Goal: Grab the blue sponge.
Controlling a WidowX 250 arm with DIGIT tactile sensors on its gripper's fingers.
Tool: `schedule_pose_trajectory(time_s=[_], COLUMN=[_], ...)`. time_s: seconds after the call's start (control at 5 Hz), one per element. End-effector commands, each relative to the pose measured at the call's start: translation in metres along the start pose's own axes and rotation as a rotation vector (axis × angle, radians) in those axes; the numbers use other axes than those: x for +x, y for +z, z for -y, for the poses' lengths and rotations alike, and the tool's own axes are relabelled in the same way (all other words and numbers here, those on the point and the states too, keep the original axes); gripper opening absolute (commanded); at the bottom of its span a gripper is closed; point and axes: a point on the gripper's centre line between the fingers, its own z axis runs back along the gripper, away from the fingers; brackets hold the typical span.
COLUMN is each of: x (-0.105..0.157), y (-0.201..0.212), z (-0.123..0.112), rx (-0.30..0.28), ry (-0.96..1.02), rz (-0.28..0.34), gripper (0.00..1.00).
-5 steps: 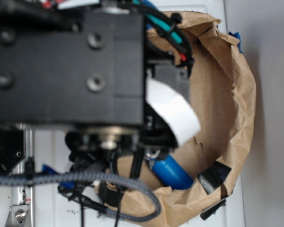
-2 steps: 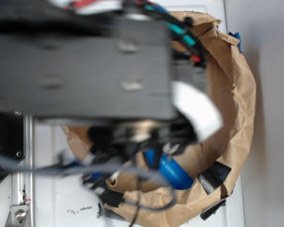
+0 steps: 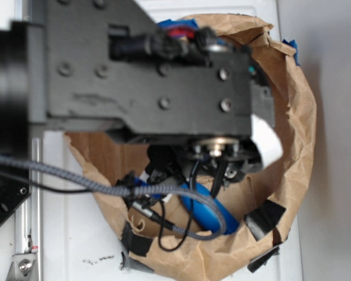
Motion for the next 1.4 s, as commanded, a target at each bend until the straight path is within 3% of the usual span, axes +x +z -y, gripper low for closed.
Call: schedule_pose_trajectory(time_s=[0.0,0.2,1.0,1.2], x=[-0.006,-0.008,-0.008,-0.014], y=[-0.028,-0.029,-0.029,-0.046], z=[-0.003,0.0,0.0,-0.005], rx=[-0.03,-0.028,-0.028,-0.027], ry=[-0.084,-0.044,-0.044,-0.084], rz=[0.043,0.094,0.094,0.155], gripper=[1.0,1.0,1.0,1.0])
